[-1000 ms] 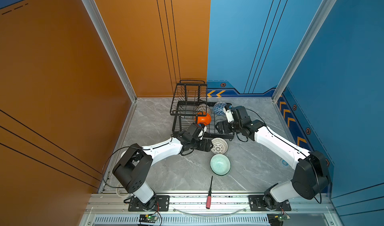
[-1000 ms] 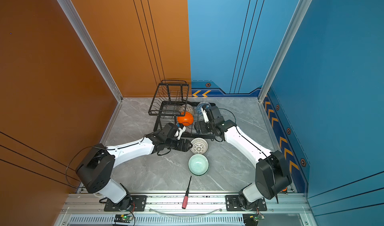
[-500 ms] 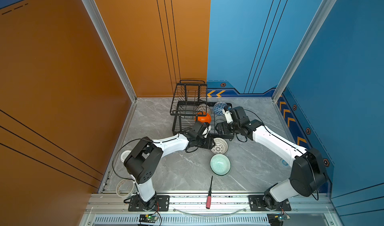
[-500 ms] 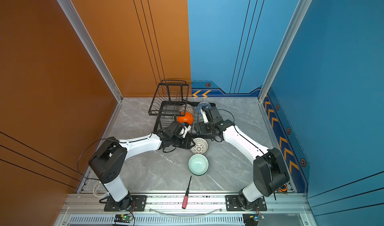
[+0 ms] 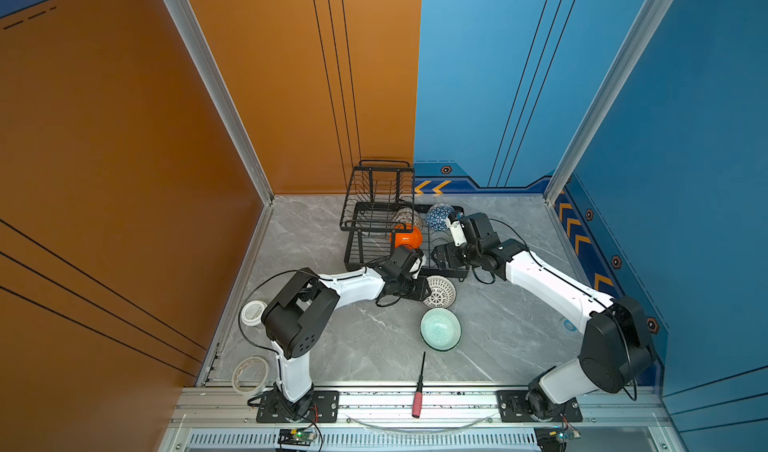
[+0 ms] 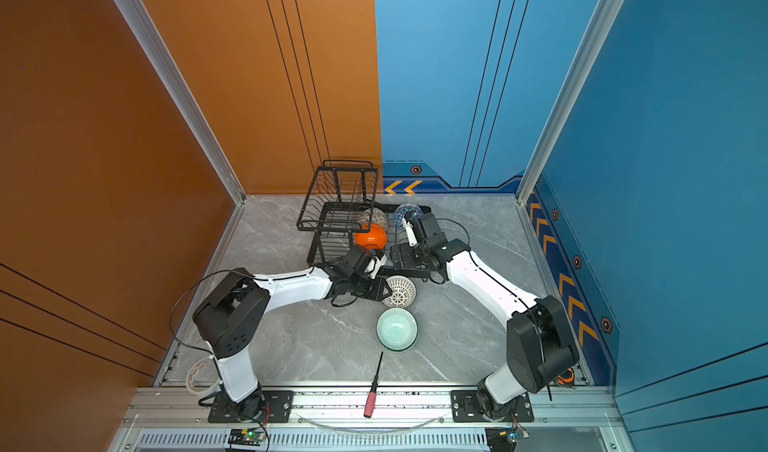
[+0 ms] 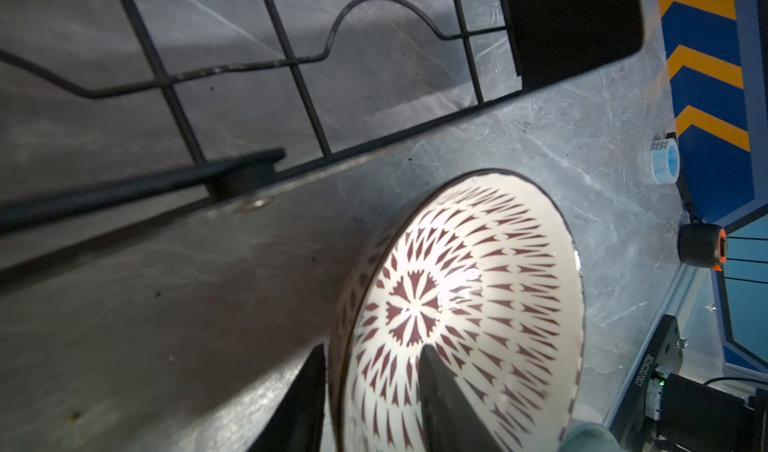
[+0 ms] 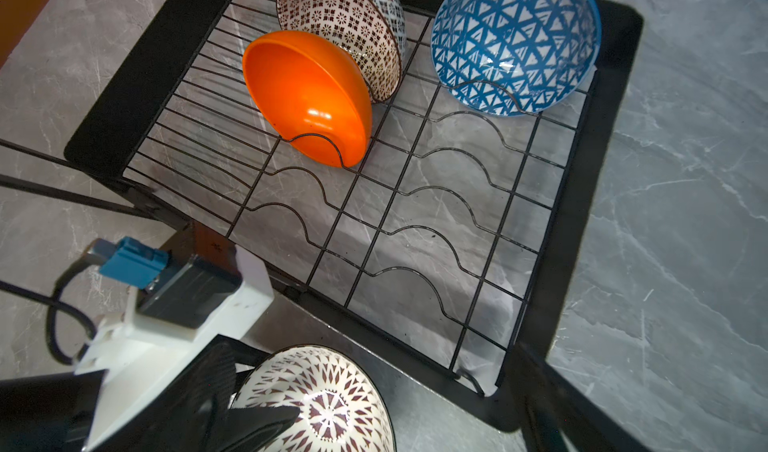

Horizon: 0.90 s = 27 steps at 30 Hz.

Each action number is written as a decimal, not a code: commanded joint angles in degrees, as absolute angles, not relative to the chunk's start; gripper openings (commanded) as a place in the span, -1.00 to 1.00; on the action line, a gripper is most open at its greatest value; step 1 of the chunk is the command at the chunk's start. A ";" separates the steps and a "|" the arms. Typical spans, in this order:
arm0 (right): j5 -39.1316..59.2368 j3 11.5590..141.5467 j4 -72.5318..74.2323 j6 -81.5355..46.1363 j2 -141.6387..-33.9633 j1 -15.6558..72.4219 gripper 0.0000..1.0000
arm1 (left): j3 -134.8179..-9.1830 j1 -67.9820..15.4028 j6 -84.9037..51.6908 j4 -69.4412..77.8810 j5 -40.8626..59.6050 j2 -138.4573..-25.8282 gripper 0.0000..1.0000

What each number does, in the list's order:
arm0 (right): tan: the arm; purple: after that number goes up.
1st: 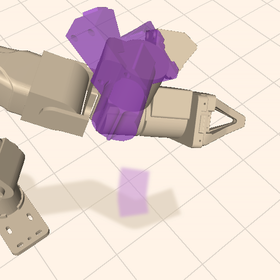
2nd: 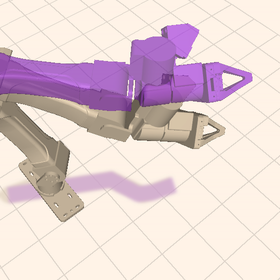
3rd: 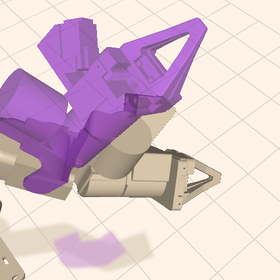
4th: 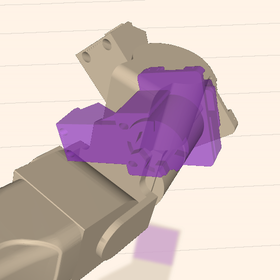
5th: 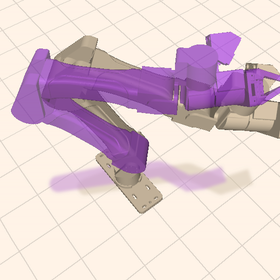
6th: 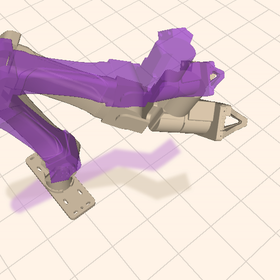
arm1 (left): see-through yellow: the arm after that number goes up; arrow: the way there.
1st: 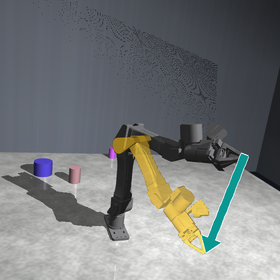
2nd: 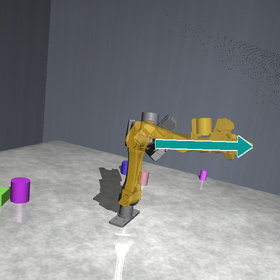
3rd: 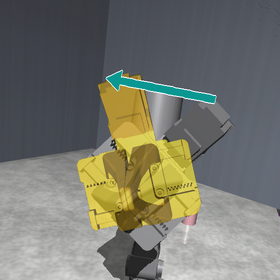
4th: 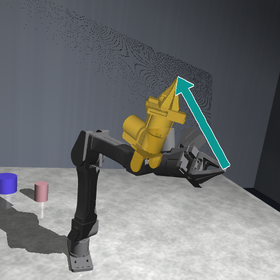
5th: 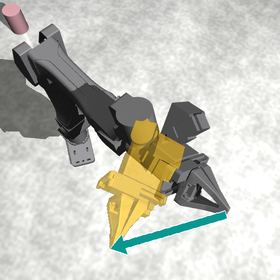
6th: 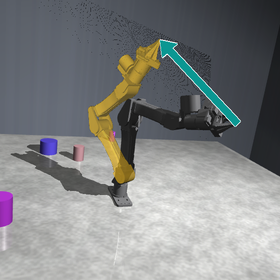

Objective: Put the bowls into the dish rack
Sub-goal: 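Grasp the white-and-maroon bowl rim with the left gripper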

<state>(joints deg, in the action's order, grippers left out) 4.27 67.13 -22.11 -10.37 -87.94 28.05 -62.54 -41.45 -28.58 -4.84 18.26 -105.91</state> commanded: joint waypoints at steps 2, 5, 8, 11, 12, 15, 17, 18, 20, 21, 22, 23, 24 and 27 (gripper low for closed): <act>2.88 66.98 -23.82 -9.60 -87.57 27.66 1.00 | -63.93 -42.01 -28.51 -4.66 19.12 -107.74 -0.32; 2.85 66.99 -23.82 -9.57 -87.45 27.61 1.00 | -64.05 -42.01 -28.64 -4.68 18.98 -107.84 -0.39; 2.90 66.98 -23.82 -9.54 -87.41 27.68 1.00 | -64.13 -42.01 -28.73 -4.66 18.68 -107.69 -0.49; 2.97 66.97 -23.82 -9.45 -87.19 27.54 1.00 | -64.07 -41.90 -28.96 -4.66 18.58 -107.49 -0.61; 2.95 66.90 -23.82 -9.42 -87.11 27.54 1.00 | -64.07 -41.84 -29.05 -4.70 18.51 -107.41 -0.64; 2.91 66.63 -23.82 -9.36 -86.84 27.56 1.00 | -64.10 -41.90 -29.19 -4.66 18.34 -107.23 -0.72; 2.90 66.50 -23.82 -9.36 -86.66 27.56 1.00 | -64.18 -41.92 -29.21 -4.76 18.02 -107.03 -0.76; 2.90 66.37 -23.83 -9.30 -86.50 27.51 1.00 | -64.18 -41.90 -29.31 -4.75 17.87 -106.96 -0.79; 2.85 66.23 -23.82 -9.23 -86.31 27.44 1.00 | -64.29 -41.89 -29.32 -4.75 17.71 -106.70 -0.84; 2.79 66.18 -23.86 -9.23 -86.15 27.51 1.00 | -64.32 -41.89 -29.31 -4.77 17.57 -106.62 -0.89; 2.73 66.05 -23.82 -9.28 -86.07 27.44 1.00 | -64.40 -41.92 -29.35 -4.81 17.65 -106.53 -1.00; 2.68 66.03 -23.82 -9.23 -85.98 27.38 1.00 | -64.45 -41.91 -29.24 -4.91 17.72 -106.44 -1.00; 2.66 65.92 -23.83 -9.30 -85.89 27.40 1.00 | -64.57 -41.90 -29.10 -5.01 17.67 -106.27 -1.00; 2.64 65.83 -23.82 -9.17 -85.70 27.42 1.00 | -64.80 -41.92 -28.95 -5.33 17.45 -105.78 -1.00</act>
